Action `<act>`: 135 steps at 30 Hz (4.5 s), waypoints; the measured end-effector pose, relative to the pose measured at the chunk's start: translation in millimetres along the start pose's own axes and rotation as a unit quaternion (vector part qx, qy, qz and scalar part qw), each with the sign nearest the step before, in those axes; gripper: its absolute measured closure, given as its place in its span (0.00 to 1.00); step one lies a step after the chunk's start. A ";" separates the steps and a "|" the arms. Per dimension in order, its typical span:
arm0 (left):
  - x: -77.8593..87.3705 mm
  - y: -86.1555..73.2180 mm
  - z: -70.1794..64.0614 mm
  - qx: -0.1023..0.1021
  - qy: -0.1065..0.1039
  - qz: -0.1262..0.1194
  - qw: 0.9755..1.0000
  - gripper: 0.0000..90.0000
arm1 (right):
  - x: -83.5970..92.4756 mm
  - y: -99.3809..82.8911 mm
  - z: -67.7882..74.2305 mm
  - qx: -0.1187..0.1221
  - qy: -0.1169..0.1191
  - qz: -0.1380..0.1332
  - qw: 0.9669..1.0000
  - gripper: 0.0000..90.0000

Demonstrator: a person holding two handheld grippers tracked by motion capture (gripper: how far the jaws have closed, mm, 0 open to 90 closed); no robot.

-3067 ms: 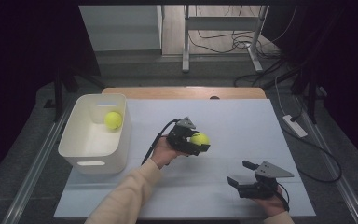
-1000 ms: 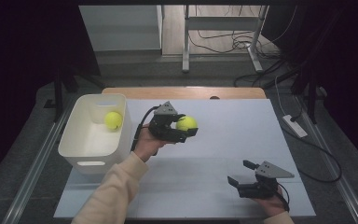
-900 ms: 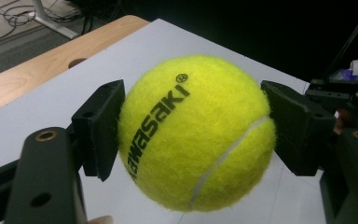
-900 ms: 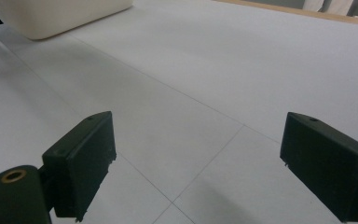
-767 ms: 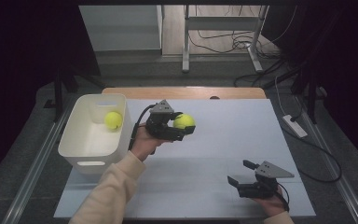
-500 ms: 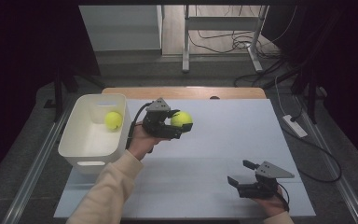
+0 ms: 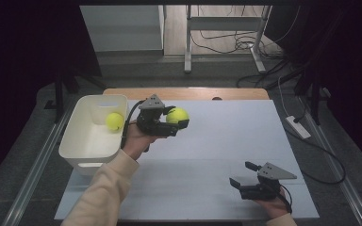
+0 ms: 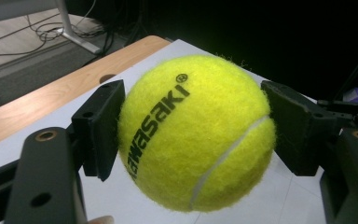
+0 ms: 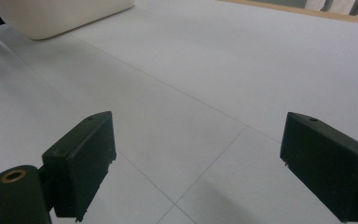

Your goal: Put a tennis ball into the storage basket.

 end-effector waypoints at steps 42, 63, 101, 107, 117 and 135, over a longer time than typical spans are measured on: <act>50.1 6.0 17.4 0.005 0.065 -0.019 0.998 0.30 | -0.7 0.3 -1.1 -0.005 -0.001 -0.002 1.000 0.12; 86.8 -1.8 34.3 0.024 0.109 -0.031 0.993 0.30 | -0.4 0.4 -1.4 -0.004 -0.001 -0.003 1.000 0.12; 134.2 -32.8 62.9 0.070 0.182 -0.024 0.981 0.30 | -0.8 0.3 -1.0 -0.001 -0.002 -0.001 1.000 0.12; 139.2 -39.4 69.6 0.081 0.195 -0.019 0.977 0.30 | -0.8 0.5 -0.8 0.000 -0.002 -0.001 1.000 0.12; 147.2 -50.2 82.2 0.098 0.216 -0.010 0.971 0.30 | -1.7 0.4 -0.8 -0.001 -0.001 -0.001 1.000 0.12; 147.6 -63.2 97.8 0.116 0.242 0.047 0.962 0.30 | -2.4 0.3 0.5 0.001 -0.001 0.001 1.000 0.12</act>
Point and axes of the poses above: each handheld gripper's, and its own axes: x roughly backward along the jaws, y roughly out of its top, z roughly to its left, the point moved 1 cm from there along -x, roughly forward along the jaws, and after that the axes turned 8 degrees about -y, right-handed, at the moved point
